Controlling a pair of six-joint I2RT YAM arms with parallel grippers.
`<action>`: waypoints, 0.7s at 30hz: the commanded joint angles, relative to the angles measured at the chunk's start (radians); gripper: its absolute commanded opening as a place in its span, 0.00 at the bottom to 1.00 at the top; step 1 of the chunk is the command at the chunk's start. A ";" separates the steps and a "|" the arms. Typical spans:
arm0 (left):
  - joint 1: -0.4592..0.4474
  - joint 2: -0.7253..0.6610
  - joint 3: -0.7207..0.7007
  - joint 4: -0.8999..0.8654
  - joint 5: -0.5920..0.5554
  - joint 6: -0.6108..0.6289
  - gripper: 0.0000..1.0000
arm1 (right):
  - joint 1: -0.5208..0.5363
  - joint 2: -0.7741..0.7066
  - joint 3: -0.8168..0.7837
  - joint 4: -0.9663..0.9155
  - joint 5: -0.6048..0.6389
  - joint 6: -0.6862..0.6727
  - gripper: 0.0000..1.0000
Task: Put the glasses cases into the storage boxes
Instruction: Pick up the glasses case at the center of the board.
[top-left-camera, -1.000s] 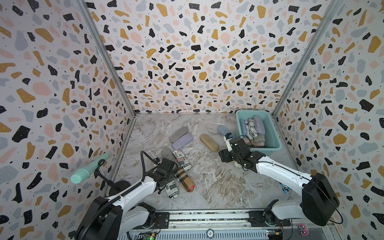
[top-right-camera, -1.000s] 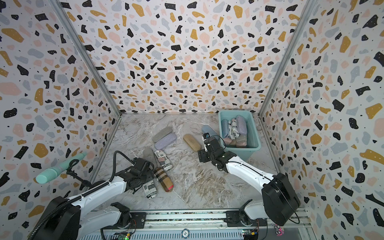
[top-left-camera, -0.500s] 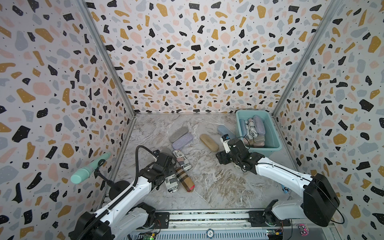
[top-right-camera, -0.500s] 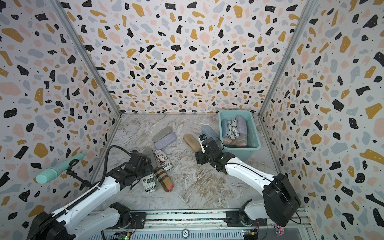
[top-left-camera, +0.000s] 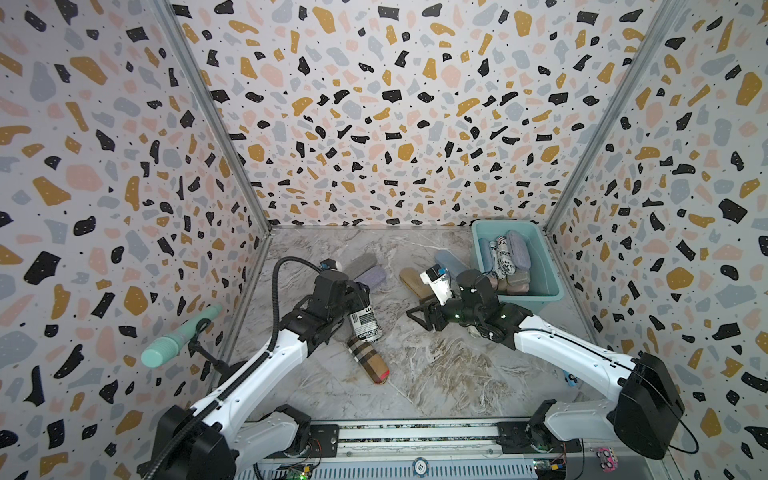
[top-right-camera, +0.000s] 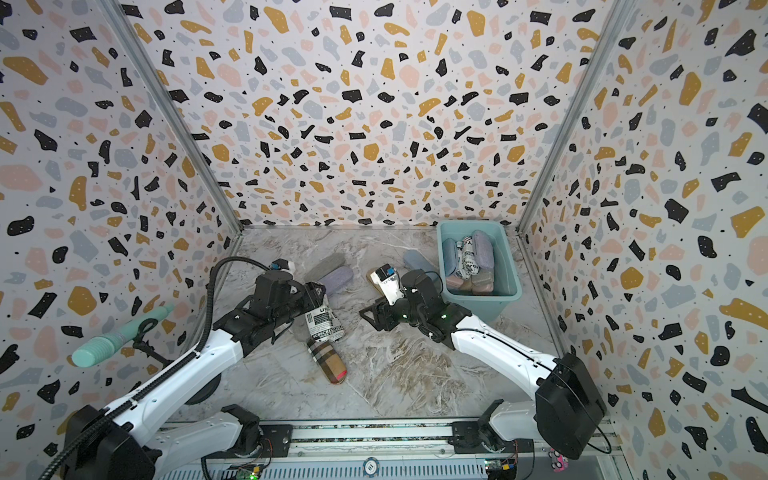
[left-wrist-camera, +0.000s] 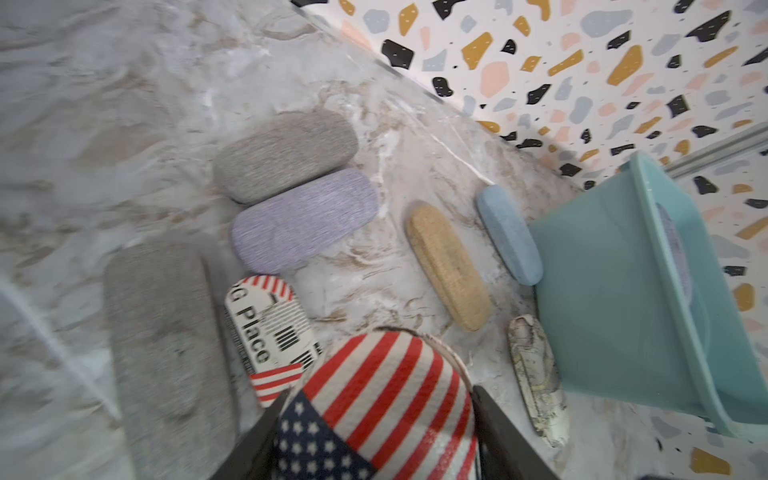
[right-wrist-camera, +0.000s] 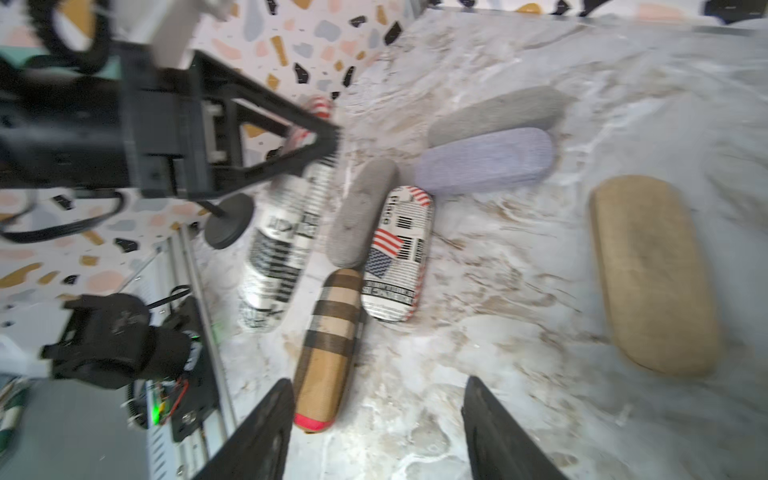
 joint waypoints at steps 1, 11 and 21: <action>-0.004 0.030 0.020 0.205 0.093 -0.035 0.54 | 0.036 0.025 0.044 0.071 -0.094 0.021 0.68; -0.021 0.021 -0.045 0.380 0.103 -0.079 0.54 | 0.040 0.179 0.072 0.247 -0.147 0.182 0.71; -0.032 0.020 -0.118 0.497 0.129 -0.108 0.56 | 0.041 0.244 0.089 0.330 -0.164 0.237 0.54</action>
